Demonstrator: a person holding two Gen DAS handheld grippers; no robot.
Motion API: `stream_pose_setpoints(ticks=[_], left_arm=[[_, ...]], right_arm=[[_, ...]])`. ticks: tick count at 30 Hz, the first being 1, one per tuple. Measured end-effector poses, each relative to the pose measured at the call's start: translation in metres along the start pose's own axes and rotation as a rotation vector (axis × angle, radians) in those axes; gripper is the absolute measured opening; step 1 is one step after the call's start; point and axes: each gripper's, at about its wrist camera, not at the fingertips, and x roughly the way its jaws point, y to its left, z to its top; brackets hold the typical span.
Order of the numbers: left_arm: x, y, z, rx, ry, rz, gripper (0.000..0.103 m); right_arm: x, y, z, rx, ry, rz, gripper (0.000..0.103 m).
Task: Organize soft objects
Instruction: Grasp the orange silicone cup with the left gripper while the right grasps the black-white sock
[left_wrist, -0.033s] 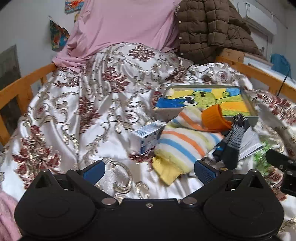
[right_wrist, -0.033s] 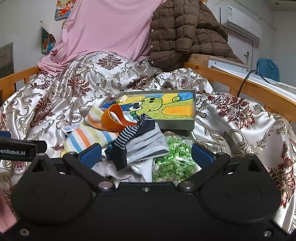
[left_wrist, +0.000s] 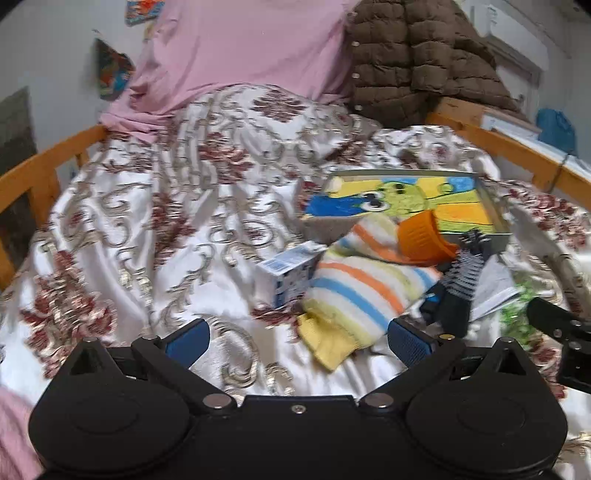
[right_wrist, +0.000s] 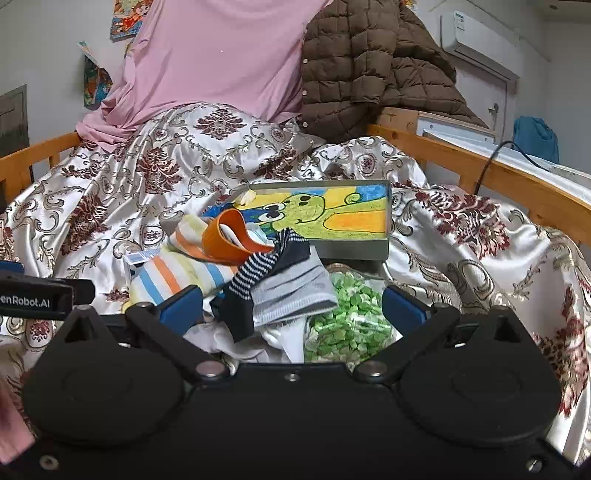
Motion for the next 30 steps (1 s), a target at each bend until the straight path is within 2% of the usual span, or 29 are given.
stream_pose_setpoints(ticks=[5, 12, 17, 20, 23, 27, 30], left_arm=[[0.004, -0.002, 0.033, 0.075, 0.027, -0.106, 0.102], [0.028, -0.004, 0.081, 0.187, 0.037, -0.261, 0.102], [0.045, -0.002, 0.093, 0.220, -0.022, -0.387, 0.102], [0.055, -0.004, 0.089, 0.301, -0.068, -0.472, 0.102], [0.062, -0.014, 0.081, 0.416, -0.119, -0.488, 0.102], [0.070, -0.030, 0.070, 0.533, -0.133, -0.498, 0.101], [0.079, -0.039, 0.067, 0.576, -0.132, -0.502, 0.097]], right_arm=[[0.004, -0.006, 0.027, -0.050, -0.007, 0.022, 0.102], [0.021, 0.000, 0.071, -0.280, 0.024, 0.062, 0.102], [0.030, 0.016, 0.089, -0.444, 0.064, 0.117, 0.102], [0.037, 0.027, 0.084, -0.547, 0.100, 0.172, 0.102], [0.047, 0.036, 0.071, -0.604, 0.118, 0.179, 0.102], [0.059, 0.032, 0.057, -0.563, 0.148, 0.178, 0.102], [0.065, 0.025, 0.056, -0.532, 0.171, 0.177, 0.102]])
